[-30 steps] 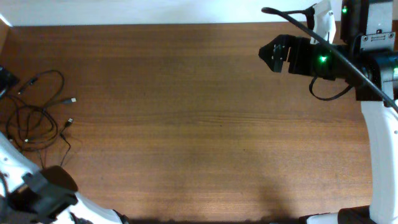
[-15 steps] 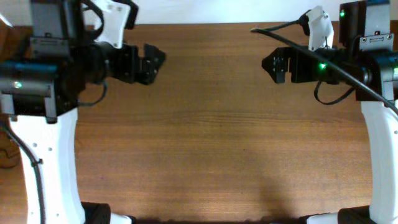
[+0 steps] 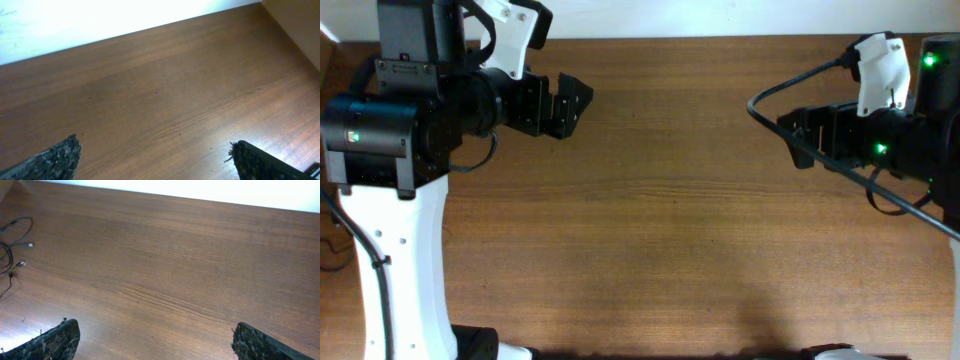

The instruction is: Untangle cables

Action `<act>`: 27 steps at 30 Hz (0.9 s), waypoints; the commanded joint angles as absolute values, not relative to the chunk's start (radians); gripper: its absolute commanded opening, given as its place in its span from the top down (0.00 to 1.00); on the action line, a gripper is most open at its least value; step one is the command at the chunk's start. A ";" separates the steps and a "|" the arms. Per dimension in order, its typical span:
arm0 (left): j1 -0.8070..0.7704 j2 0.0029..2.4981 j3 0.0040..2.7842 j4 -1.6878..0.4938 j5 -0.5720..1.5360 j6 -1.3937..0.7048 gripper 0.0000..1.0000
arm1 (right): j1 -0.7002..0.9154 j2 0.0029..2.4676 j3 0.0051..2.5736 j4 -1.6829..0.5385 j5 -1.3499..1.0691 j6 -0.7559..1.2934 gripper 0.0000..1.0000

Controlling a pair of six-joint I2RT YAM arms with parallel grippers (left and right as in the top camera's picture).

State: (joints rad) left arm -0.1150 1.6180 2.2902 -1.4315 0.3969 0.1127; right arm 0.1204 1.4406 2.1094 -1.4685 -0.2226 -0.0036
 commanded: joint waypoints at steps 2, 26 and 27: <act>-0.116 1.624 2.291 -1.430 0.411 0.129 0.01 | 0.117 1.454 2.117 -1.471 -0.198 -0.011 0.01; -0.116 1.624 2.291 -1.430 0.411 0.129 0.01 | 0.112 1.069 1.514 -0.692 -0.147 -0.277 0.01; -0.116 1.624 2.291 -1.430 0.411 0.129 0.01 | 0.094 1.002 1.389 -0.587 -0.172 -0.277 0.01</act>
State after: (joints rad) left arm -0.1150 1.6196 2.2902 -1.4315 0.3969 0.1127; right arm 0.1200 1.1648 1.6814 -0.8177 -0.1318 -0.2646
